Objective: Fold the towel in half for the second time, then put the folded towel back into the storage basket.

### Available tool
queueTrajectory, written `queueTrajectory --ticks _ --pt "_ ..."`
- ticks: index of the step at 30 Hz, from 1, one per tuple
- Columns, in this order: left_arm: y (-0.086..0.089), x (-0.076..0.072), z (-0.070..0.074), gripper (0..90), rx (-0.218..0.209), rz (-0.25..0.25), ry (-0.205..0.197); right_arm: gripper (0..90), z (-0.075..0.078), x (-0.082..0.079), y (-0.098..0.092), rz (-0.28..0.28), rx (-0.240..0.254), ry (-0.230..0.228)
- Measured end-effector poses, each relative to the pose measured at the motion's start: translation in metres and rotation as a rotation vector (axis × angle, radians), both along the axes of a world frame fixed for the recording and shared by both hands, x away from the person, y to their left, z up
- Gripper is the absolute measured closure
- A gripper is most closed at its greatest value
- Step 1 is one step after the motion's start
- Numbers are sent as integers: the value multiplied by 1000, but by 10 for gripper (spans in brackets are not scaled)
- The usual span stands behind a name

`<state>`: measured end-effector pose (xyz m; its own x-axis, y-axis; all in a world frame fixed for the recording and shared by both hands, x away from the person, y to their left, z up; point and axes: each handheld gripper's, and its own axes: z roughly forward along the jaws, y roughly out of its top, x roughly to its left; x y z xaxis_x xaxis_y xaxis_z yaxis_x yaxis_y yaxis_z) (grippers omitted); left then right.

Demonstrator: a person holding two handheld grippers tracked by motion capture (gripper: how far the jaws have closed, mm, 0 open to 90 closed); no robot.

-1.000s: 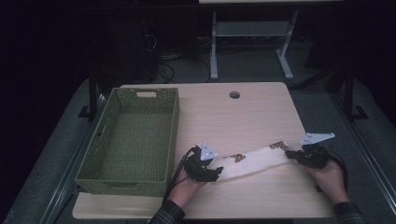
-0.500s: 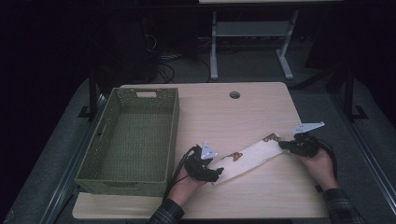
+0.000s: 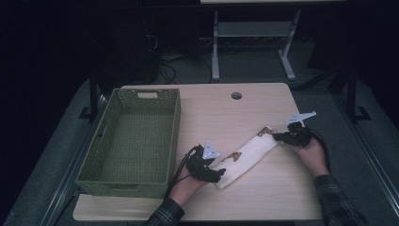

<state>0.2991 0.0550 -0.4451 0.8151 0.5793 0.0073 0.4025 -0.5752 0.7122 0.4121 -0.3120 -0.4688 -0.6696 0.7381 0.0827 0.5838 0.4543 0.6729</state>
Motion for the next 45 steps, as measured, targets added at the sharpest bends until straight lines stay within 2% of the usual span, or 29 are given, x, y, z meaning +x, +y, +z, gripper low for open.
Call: queueTrajectory --ticks 5,9,15,18,21,23,26,29,32,33,36,39,45 --pt "0 0 1 304 1 -4 3 899 0 18 13 11 -1 -3" --pt "0 0 1 305 0 -4 5 897 1 24 17 15 2 10" --pt "-2 1 0 312 1 -4 10 872 4 22 16 14 33 -8" --pt "-3 1 -1 316 -2 -10 13 775 8 19 14 6 46 -19" --pt "-5 2 -2 328 -3 -18 23 709 14 12 10 8 55 -47" --pt "-6 2 -3 346 0 -22 25 680 19 5 5 2 79 -58" --pt "-5 4 -3 415 -7 -23 26 606 24 -8 0 -7 94 -77" --pt "-6 7 -3 563 -10 -24 18 537 25 -19 -3 -8 83 -75" --pt "-7 11 -3 828 -2 -15 19 458 24 -33 -2 -11 63 -71" --pt "-7 13 -2 871 -1 -8 23 447 23 -36 -2 -9 58 -74" --pt "-8 18 -3 897 17 29 20 409 20 -47 -2 -13 49 -67" --pt "-8 19 -5 897 56 53 17 396 19 -57 -2 -13 46 -71" --pt "-11 15 -13 897 70 28 69 381 19 -69 0 7 56 -78"
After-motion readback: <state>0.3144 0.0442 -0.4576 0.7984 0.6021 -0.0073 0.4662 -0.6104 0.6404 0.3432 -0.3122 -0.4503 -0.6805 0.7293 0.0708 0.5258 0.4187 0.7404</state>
